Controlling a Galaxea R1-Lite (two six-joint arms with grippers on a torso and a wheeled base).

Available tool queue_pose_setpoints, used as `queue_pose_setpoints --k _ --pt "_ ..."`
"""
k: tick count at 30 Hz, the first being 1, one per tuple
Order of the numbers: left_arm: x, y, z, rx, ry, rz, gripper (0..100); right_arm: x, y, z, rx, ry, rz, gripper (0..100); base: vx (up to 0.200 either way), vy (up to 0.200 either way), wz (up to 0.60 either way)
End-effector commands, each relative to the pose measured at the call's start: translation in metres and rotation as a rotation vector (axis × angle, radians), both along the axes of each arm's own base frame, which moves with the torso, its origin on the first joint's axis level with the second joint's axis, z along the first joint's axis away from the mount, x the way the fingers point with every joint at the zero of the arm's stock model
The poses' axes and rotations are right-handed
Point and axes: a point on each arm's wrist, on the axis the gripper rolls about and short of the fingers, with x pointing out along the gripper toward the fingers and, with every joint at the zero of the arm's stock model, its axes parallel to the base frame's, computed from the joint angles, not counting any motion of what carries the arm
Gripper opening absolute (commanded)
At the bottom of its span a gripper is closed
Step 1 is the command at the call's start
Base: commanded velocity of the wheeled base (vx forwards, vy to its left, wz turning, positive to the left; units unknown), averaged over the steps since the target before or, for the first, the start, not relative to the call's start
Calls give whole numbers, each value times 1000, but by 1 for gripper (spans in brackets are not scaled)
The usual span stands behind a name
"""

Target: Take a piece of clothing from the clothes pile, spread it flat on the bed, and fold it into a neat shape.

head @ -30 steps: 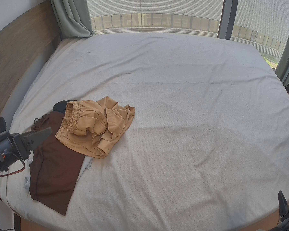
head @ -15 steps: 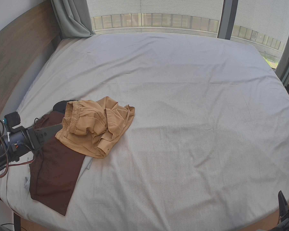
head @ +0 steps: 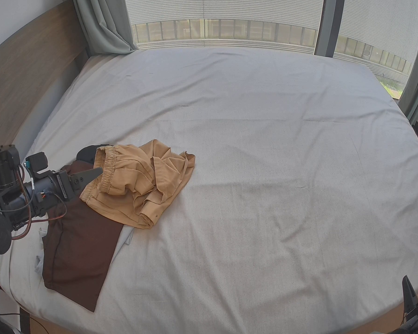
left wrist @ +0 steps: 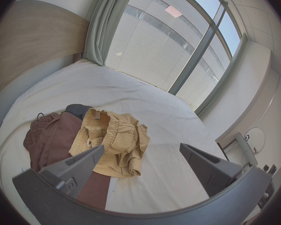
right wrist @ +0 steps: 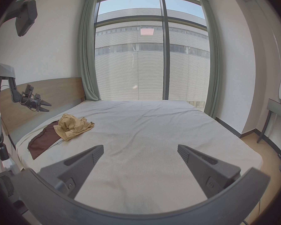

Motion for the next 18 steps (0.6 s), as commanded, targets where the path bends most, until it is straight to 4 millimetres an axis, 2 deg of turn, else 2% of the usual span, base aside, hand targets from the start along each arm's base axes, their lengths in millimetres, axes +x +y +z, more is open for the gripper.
queue_pose_setpoints --k 1,11,18 --pt "27 1 -13 -3 38 1 100 0 0 -5 1 3 0 100 0 0 0" --pt "66 3 -26 -3 55 -6 100 0 0 -5 1 3 0 100 0 0 0" --pt "88 4 -26 -16 39 -40 100 0 0 -5 1 3 0 100 0 0 0"
